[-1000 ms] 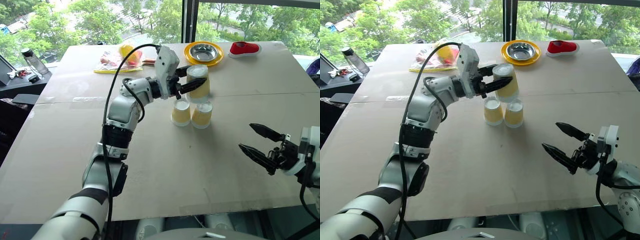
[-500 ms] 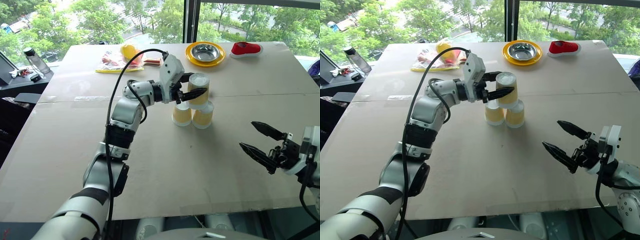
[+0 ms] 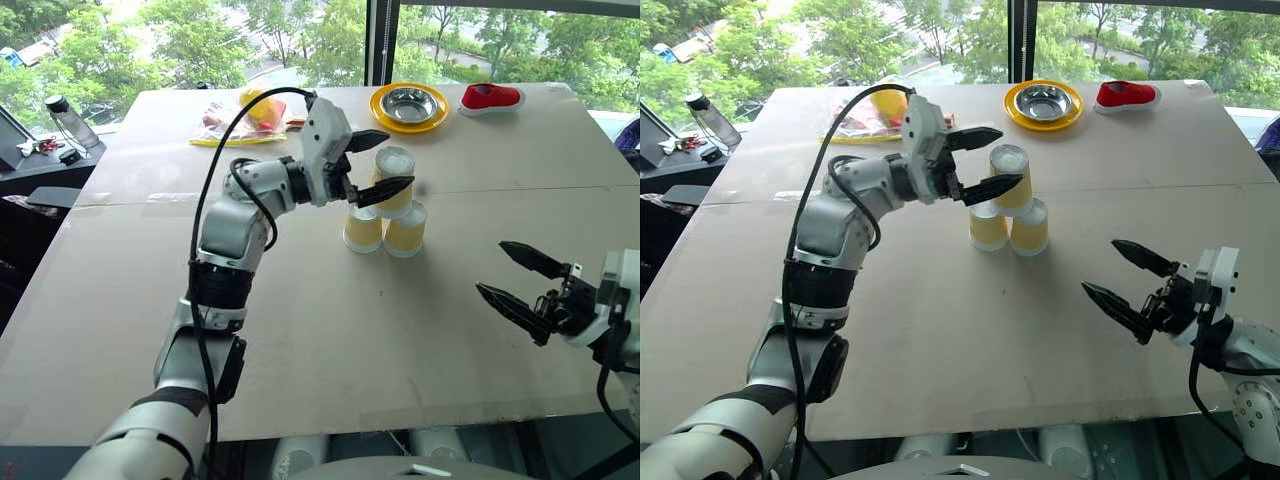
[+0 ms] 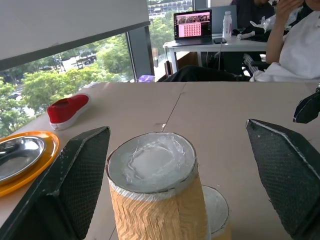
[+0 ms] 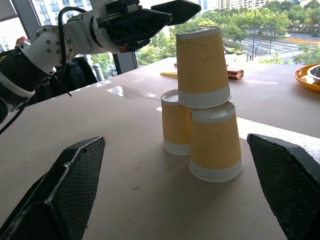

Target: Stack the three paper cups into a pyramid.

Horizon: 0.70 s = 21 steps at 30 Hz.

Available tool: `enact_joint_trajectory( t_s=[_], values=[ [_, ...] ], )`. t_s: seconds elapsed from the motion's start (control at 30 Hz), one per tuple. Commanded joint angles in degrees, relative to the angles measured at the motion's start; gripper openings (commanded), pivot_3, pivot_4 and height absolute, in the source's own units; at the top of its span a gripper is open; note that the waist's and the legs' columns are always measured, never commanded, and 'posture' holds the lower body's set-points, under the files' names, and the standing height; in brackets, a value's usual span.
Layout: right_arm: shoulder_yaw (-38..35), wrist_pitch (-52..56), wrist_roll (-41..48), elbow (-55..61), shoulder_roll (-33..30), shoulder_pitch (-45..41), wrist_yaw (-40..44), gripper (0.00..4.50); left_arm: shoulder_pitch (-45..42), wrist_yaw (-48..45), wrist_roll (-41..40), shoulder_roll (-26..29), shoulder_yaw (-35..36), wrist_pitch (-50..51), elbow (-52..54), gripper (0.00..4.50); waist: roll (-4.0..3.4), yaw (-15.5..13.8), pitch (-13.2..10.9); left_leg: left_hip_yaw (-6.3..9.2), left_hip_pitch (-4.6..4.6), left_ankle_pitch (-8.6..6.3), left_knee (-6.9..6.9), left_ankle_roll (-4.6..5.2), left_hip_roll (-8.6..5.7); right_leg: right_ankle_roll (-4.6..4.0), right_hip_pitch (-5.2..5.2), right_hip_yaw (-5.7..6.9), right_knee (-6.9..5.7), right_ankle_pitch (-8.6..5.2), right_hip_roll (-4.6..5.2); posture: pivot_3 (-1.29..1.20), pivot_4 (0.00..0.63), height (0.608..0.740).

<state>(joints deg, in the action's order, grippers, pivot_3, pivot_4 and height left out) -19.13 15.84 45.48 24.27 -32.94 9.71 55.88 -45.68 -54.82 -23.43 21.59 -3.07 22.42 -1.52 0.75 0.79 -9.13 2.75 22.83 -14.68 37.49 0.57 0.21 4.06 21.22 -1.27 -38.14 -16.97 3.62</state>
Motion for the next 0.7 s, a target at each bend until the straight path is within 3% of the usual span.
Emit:
enact_joint_trajectory(
  t_s=[0.03,0.23,0.4,0.57,0.7],
  values=[
    [0.14,-1.61,-0.68,0.77,-0.01,0.49,1.15,4.50,6.01,1.26,-8.19,2.92,7.83,4.09,11.52,4.46,-0.01,0.14,0.01,-0.02,-0.04,0.00,0.00,0.00,0.05,0.00,0.00,-0.04,-0.01,0.00,0.00,0.00,0.150,0.740],
    [2.23,-3.93,-5.06,-4.31,1.50,0.92,1.09,4.50,36.38,5.98,-13.15,12.62,17.13,15.24,30.38,4.46,-0.15,1.03,0.04,-0.07,-0.13,-0.01,-0.13,0.01,0.23,-0.01,0.01,-0.16,0.02,-0.01,0.00,0.00,0.150,0.740],
    [5.82,-10.44,-14.12,-11.76,1.82,-0.04,1.39,4.50,58.41,12.39,-4.24,13.39,18.20,10.86,35.66,4.46,-0.13,-0.44,0.03,-0.07,-0.12,-0.03,-0.06,0.03,0.17,-0.03,-0.04,-0.13,0.03,0.00,0.15,0.00,0.150,0.740],
    [9.62,-14.04,-22.68,-21.03,1.61,-2.18,-1.16,4.50,68.64,18.38,2.33,8.73,15.01,4.25,36.46,4.46,-0.17,-1.30,0.06,-0.07,-0.45,-0.03,-0.05,0.03,0.07,-0.09,-0.43,-0.10,0.13,-0.01,0.29,0.00,0.150,0.740],
    [10.64,-14.03,-22.63,-23.67,2.12,-5.15,-0.57,4.50,70.26,20.45,5.66,8.07,13.24,2.59,35.20,4.46,-0.21,-1.38,0.11,-0.26,-0.60,-0.03,-0.08,0.03,0.08,-0.10,-0.50,-0.25,0.14,-0.01,0.31,0.00,0.150,0.740]
  ],
)
